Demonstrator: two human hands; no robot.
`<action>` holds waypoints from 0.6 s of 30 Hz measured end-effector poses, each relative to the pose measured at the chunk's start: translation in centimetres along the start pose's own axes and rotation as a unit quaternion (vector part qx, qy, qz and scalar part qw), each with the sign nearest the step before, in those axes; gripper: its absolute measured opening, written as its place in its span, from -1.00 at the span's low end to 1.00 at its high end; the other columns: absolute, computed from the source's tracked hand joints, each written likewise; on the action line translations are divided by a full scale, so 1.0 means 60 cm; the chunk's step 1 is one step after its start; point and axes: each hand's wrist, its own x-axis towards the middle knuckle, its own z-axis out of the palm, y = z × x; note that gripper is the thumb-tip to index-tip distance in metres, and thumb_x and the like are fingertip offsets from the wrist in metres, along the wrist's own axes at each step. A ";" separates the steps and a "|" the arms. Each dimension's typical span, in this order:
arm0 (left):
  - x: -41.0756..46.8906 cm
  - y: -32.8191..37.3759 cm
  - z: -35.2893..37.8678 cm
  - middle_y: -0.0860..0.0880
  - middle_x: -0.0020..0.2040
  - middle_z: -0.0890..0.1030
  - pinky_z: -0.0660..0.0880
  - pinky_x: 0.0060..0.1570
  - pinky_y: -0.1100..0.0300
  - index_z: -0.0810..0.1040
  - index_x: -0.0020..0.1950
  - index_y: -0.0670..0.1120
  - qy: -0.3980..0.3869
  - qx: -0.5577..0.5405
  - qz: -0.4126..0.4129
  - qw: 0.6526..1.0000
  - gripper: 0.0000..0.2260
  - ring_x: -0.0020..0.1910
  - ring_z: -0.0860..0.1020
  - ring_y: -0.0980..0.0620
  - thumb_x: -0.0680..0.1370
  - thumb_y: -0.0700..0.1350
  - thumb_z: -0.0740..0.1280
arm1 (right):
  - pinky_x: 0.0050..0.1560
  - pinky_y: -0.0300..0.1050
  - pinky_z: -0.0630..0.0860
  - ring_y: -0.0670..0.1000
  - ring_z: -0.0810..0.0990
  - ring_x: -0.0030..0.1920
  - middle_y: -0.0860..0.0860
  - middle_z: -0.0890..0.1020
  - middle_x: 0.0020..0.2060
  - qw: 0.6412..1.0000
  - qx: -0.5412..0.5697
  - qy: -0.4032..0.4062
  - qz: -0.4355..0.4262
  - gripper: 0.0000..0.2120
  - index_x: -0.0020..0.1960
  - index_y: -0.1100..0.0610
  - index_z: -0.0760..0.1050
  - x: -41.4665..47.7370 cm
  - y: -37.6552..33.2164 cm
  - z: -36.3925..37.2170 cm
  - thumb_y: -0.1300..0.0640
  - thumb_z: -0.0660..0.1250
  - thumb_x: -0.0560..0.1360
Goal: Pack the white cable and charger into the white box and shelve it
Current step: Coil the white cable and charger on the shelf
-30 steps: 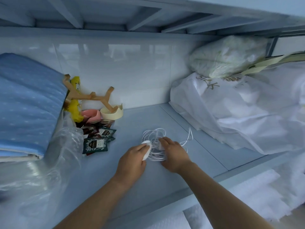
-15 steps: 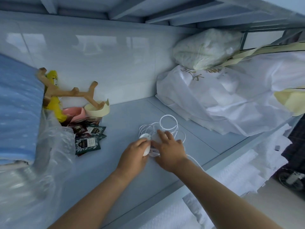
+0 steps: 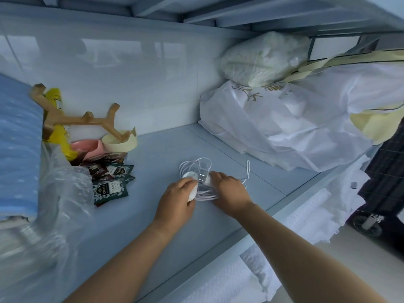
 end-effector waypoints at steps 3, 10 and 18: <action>-0.003 0.013 0.002 -0.08 0.17 0.58 0.56 -0.05 -0.02 0.57 0.16 -0.10 -0.006 0.013 0.015 1.000 -0.56 0.03 0.55 -0.20 0.30 -0.34 0.39 | -0.09 -0.01 0.43 0.22 0.56 0.02 0.15 0.54 0.12 0.999 0.015 0.036 -0.002 -0.61 0.23 0.18 0.32 -0.018 0.006 0.006 0.21 0.26 0.42; 0.016 0.113 0.018 0.01 0.06 0.64 0.61 -0.20 0.05 0.62 0.07 -0.04 0.007 -0.013 0.135 0.991 -0.53 -0.05 0.62 -0.05 0.20 -0.32 0.50 | -0.28 -0.10 0.39 0.25 0.58 -0.14 0.13 0.60 -0.02 0.989 0.058 0.121 0.063 -0.59 0.18 0.16 0.41 -0.117 0.093 -0.047 0.18 0.33 0.34; 0.059 0.337 0.097 0.04 0.05 0.66 0.42 0.00 0.31 0.65 0.03 -0.01 0.026 -0.139 0.251 0.958 -0.55 0.00 0.53 0.12 0.21 -0.37 0.50 | -0.30 -0.14 0.31 0.17 0.56 -0.14 0.09 0.63 -0.07 0.940 0.100 0.240 0.219 -0.51 0.18 0.11 0.44 -0.304 0.233 -0.149 0.19 0.42 0.26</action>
